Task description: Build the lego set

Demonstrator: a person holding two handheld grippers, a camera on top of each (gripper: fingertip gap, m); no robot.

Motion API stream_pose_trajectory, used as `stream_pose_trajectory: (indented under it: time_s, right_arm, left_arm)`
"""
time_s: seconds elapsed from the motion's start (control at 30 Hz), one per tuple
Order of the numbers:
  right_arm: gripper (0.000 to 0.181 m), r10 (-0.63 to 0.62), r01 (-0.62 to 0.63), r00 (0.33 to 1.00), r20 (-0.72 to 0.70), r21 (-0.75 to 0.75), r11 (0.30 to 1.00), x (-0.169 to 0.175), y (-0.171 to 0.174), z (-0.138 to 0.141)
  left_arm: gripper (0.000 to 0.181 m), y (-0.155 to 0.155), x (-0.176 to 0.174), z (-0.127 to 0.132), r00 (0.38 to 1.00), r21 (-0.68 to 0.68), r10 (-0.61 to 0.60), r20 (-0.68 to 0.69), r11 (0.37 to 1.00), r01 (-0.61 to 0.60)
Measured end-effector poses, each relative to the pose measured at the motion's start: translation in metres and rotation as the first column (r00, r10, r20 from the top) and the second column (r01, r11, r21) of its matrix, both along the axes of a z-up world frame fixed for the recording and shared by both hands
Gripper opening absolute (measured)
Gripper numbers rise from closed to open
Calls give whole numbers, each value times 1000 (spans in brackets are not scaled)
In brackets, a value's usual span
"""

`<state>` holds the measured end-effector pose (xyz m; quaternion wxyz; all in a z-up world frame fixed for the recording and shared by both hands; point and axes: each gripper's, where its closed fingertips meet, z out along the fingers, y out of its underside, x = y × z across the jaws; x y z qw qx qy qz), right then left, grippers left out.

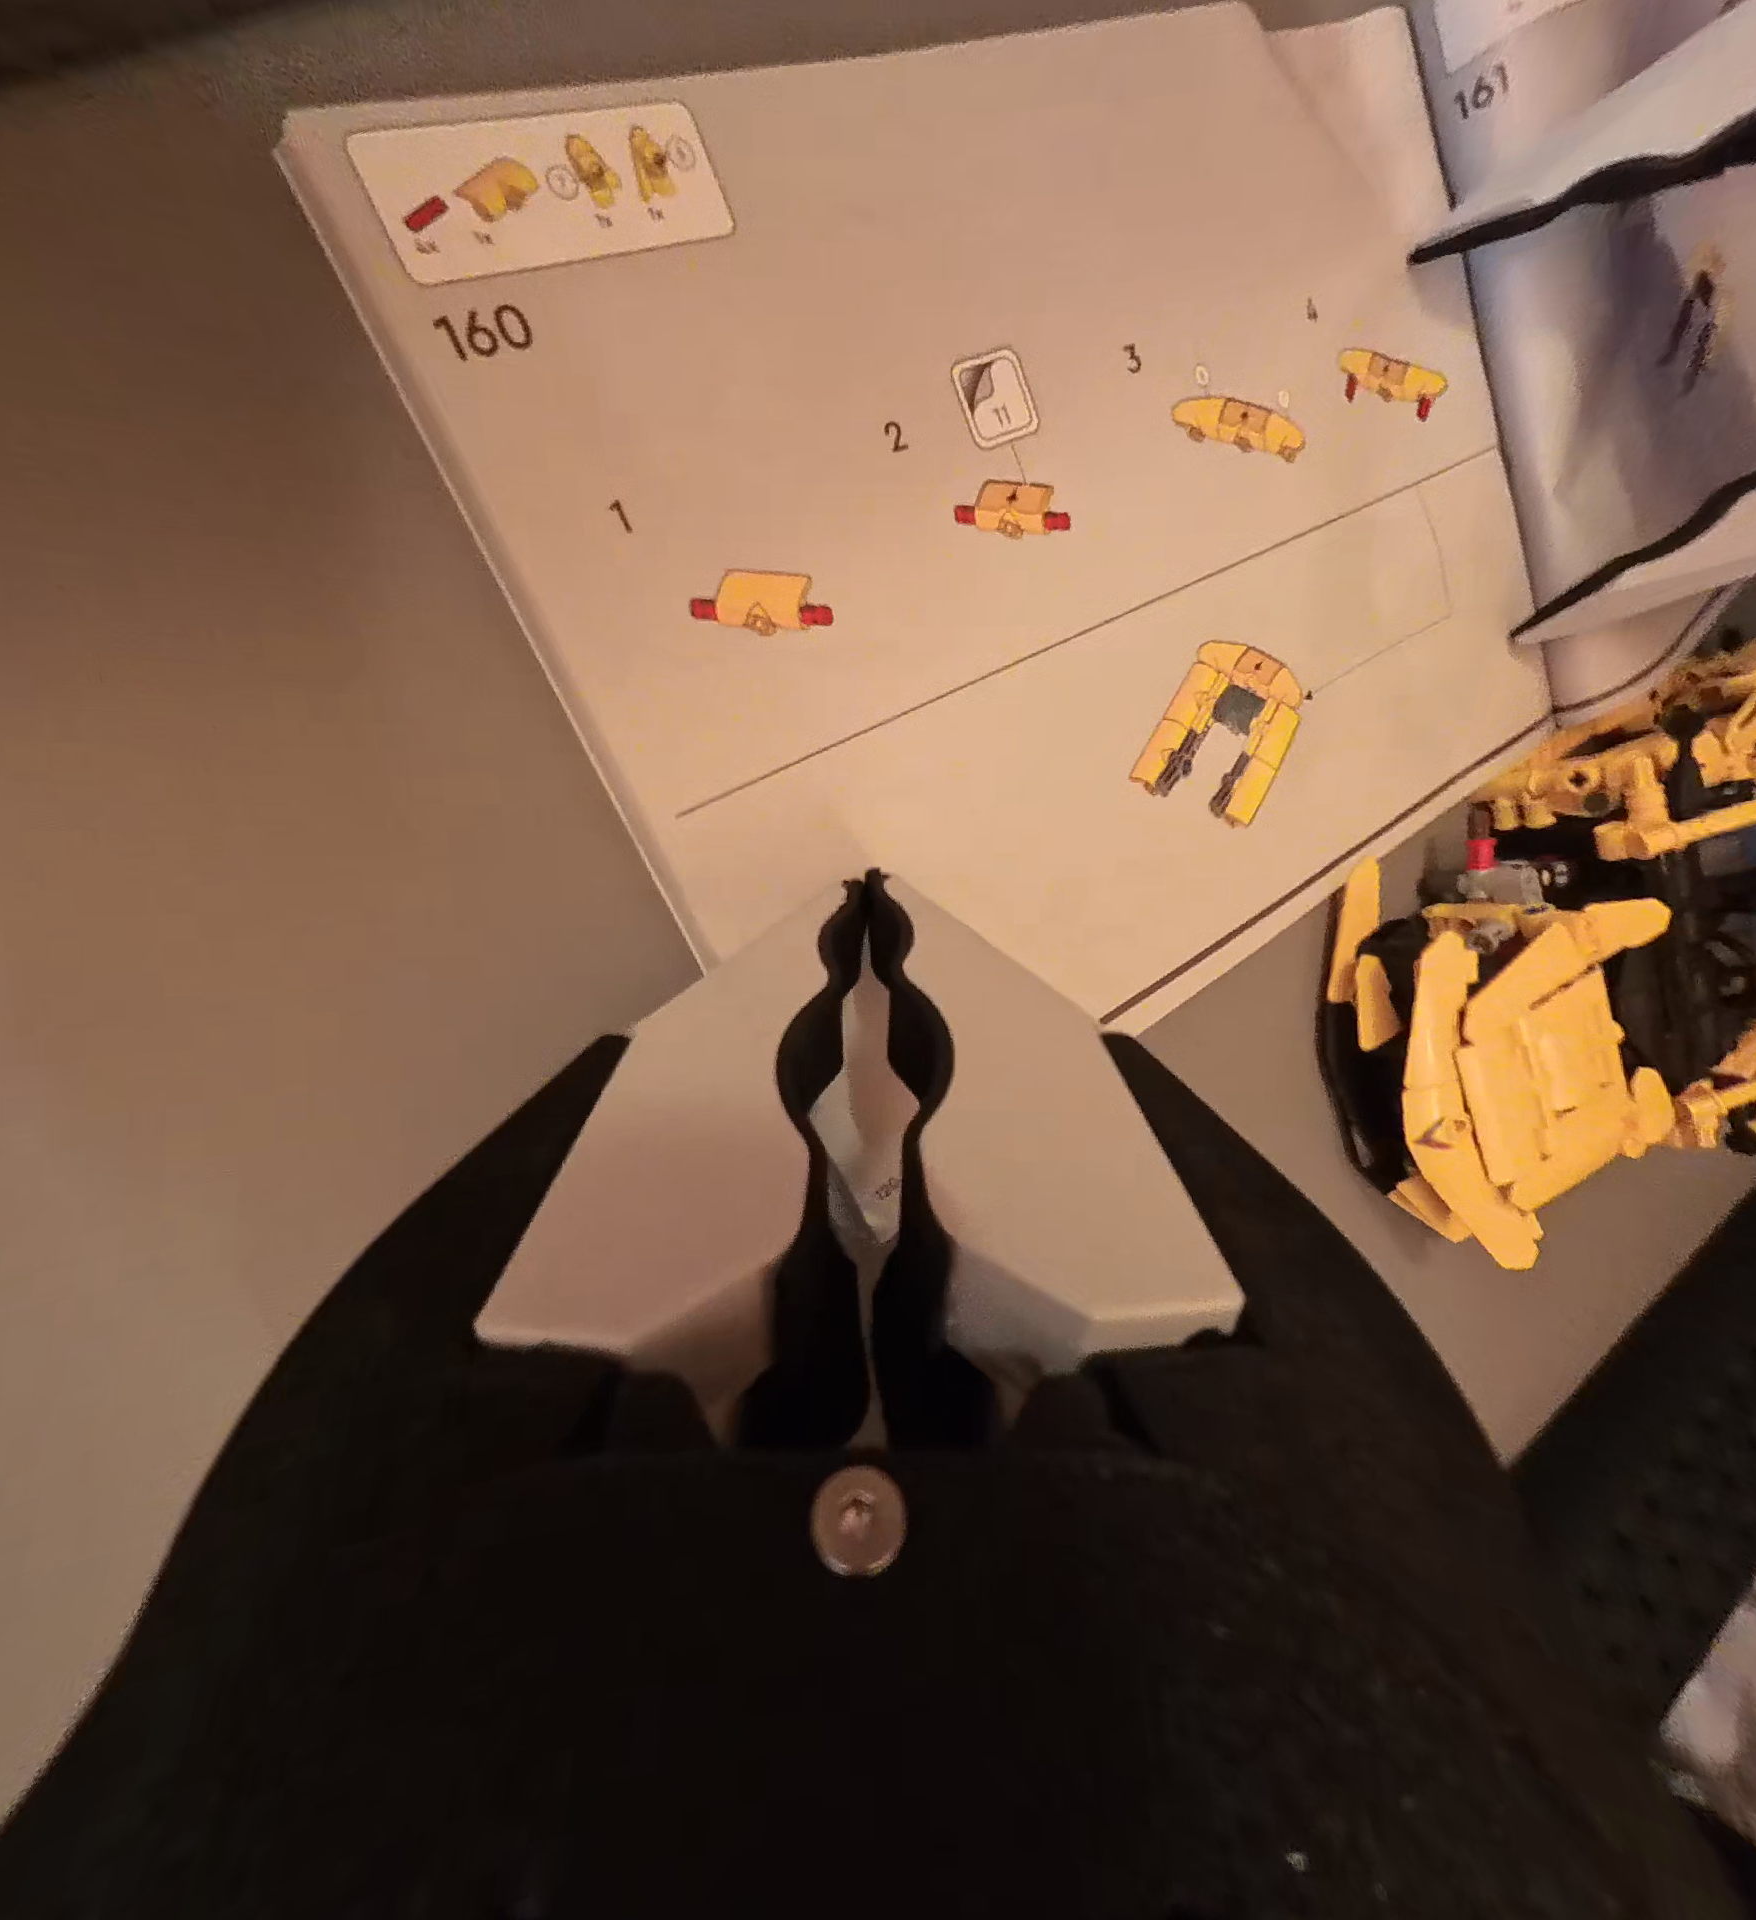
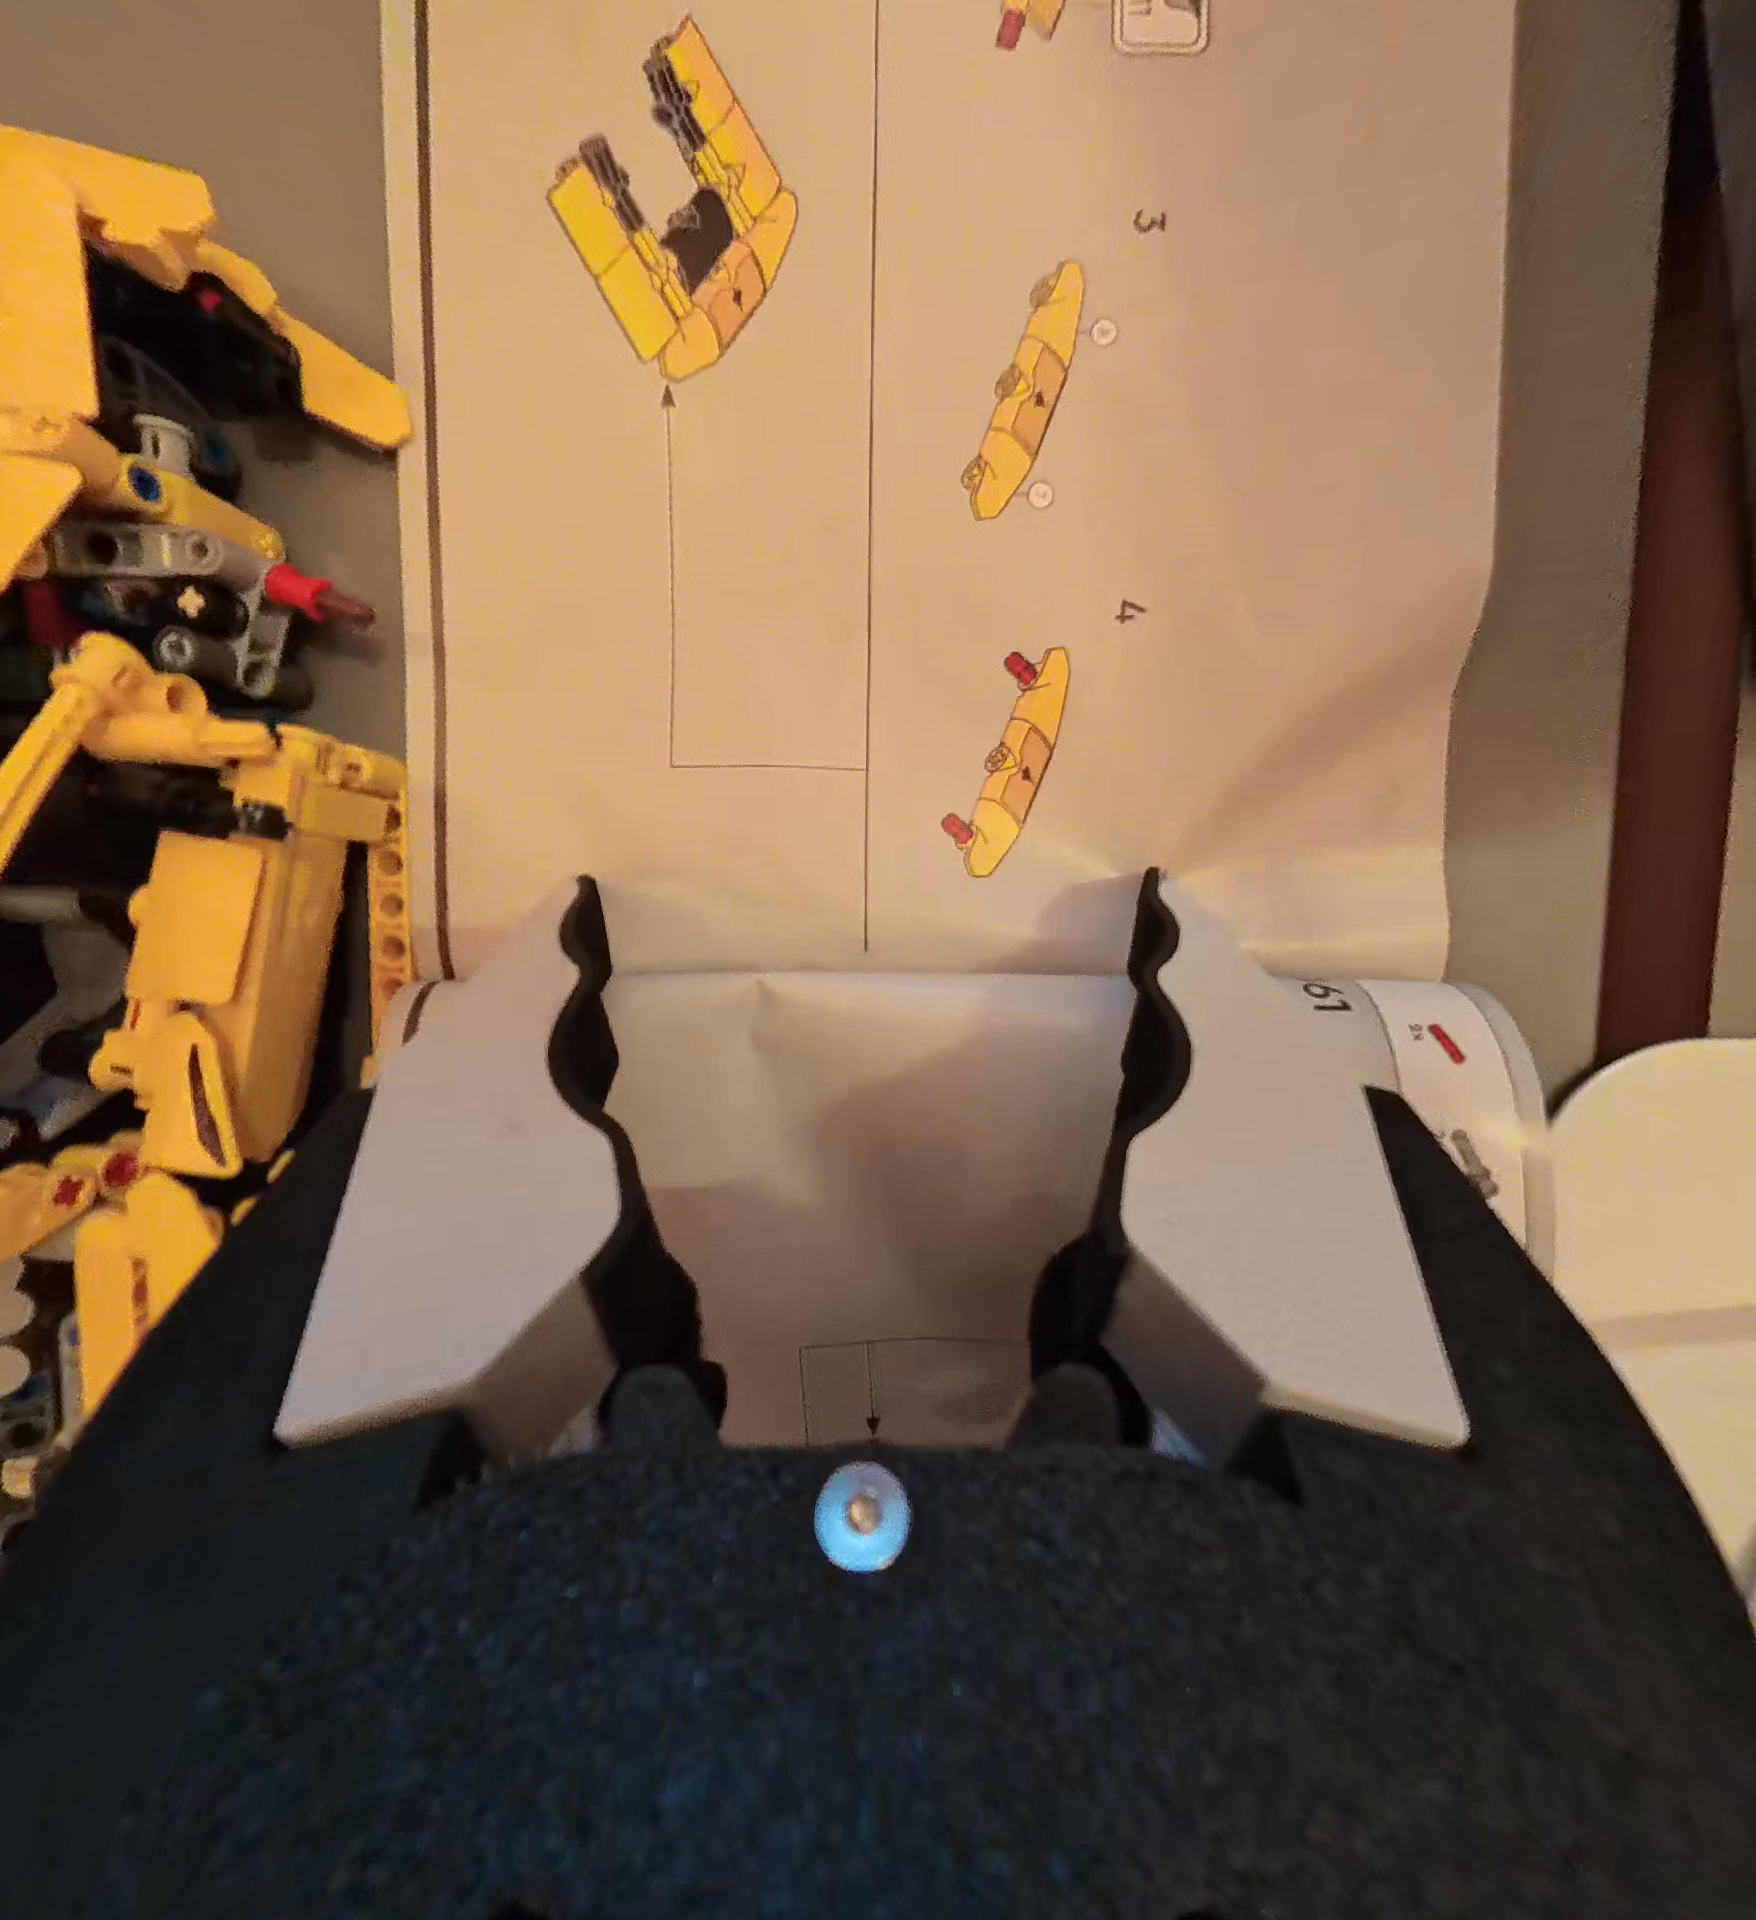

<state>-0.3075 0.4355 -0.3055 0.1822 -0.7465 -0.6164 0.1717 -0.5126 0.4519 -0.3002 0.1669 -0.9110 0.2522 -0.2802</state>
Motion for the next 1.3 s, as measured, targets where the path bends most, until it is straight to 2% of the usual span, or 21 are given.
stream_pose_trajectory:
  time_s: [0.2, 0.37, 0.4, 0.47, 0.57, 0.6, 0.63, 0.7, 0.77, 0.83, 0.9, 1.0, 1.07, 1.17, 1.3]
  right_arm:
    - [95, 60, -60, 998, -3, 0, 998, 2, 1, 1]
    - [93, 54, -54, 998, 10, 17, 998, 2, 2, 4]
    - [91, 17, -17, 1000, 3, 32, 999, 3, 7, 10]
    - [98, -79, 88, 992, -102, 92, 992, 6, 20, 36]
    - [86, -169, 262, 902, -398, 192, 946, 23, 17, 112]
    - [82, -201, 313, 873, -444, 195, 930, 35, 6, 129]
    - [85, -222, 341, 859, -461, 190, 921, 48, -13, 139]
    - [85, -270, 404, 830, -488, 192, 894, 73, -55, 146]
    - [83, -334, 467, 794, -508, 158, 870, 96, -100, 138]
    - [81, -434, 546, 728, -531, 66, 835, 114, -141, 118]
    - [85, -515, 586, 696, -499, -19, 810, 122, -183, 86]
    - [88, -545, 593, 725, -420, -21, 805, 117, -230, 45]
    - [84, -543, 595, 742, -393, 11, 804, 109, -239, 31]
    - [77, -534, 598, 736, -417, 29, 801, 96, -226, 27]
    - [65, -516, 573, 763, -390, 37, 819, 84, -207, 23]
  left_arm:
    - [0, -10, -1, 0, 999, 0, -16, -27, 1000, 16]
    - [0, -9, 0, 0, 999, 7, -9, -33, 1000, 9]
    - [0, -7, -1, 0, 999, 18, -6, -47, 1000, 7]
    - [2, 4, -4, 6, 998, 68, 40, -50, 997, -36]
    - [6, 20, 10, 45, 986, 203, 92, 136, 972, -118]
    - [6, 20, 14, 58, 981, 242, 86, 172, 962, -126]
    - [7, 17, 17, 68, 980, 278, 68, 187, 953, -119]
    - [15, 5, 24, 85, 984, 351, 30, 173, 932, -90]
    - [26, -15, 35, 100, 985, 425, -13, 171, 903, -62]
    - [31, -53, 55, 106, 973, 469, -107, 206, 883, -2]
    - [37, -96, 73, 97, 952, 471, -197, 233, 880, 67]
    - [51, -144, 86, 69, 947, 448, -240, 215, 886, 123]
    - [60, -157, 88, 55, 961, 452, -223, 166, 883, 127]
    - [62, -154, 87, 42, 979, 451, -166, 116, 887, 98]
    - [62, -154, 92, 29, 979, 354, -144, 145, 932, 84]
